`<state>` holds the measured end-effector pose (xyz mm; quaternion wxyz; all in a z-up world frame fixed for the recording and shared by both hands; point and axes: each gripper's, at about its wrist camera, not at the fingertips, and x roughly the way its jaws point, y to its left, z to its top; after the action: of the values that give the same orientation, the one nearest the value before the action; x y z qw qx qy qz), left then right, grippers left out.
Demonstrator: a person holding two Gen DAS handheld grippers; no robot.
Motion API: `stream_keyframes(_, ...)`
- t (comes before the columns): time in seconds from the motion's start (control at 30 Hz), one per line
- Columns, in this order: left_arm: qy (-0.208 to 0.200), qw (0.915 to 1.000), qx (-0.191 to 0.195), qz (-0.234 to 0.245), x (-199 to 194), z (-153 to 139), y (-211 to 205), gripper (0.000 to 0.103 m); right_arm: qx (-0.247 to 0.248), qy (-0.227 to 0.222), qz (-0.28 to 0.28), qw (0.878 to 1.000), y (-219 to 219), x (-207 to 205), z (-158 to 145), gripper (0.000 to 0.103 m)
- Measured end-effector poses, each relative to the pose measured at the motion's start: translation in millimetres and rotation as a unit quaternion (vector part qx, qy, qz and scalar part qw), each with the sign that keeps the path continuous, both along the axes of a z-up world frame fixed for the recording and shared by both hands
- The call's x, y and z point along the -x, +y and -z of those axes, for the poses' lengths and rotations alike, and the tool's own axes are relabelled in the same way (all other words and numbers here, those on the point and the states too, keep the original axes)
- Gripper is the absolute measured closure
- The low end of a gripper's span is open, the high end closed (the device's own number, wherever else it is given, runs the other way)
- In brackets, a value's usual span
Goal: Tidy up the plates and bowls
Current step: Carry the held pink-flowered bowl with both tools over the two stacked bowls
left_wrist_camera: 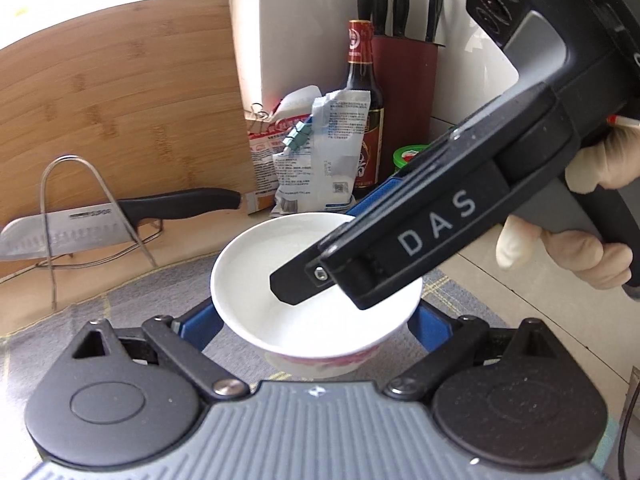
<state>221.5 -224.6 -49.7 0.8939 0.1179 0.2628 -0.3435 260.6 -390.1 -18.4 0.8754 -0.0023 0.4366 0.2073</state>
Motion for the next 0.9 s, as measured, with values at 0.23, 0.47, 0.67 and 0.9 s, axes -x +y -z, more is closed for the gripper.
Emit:
stream_keyframes(0.23,0.0,0.9997,-0.004,-0.025,23.7,-19.4,37.3,0.006,-0.008,-0.015,-0.025,1.0,42.1,19.6,-17.5,0.022)
stream_keyframes(0.47,-0.003,0.9985,0.0,-0.054,45.4,-34.5,79.1,0.006,-0.012,-0.024,-0.054,0.998,88.9,31.8,-29.9,0.022)
stream_keyframes(0.67,-0.006,0.9963,0.003,-0.085,54.2,-42.7,116.9,0.006,-0.013,-0.03,-0.084,0.996,132.4,36.9,-37.5,0.022)
stream_keyframes(0.9,-0.012,0.9918,0.007,-0.127,59.1,-49.3,157.0,0.006,-0.016,-0.038,-0.122,0.992,177.4,35.2,-43.8,0.022)
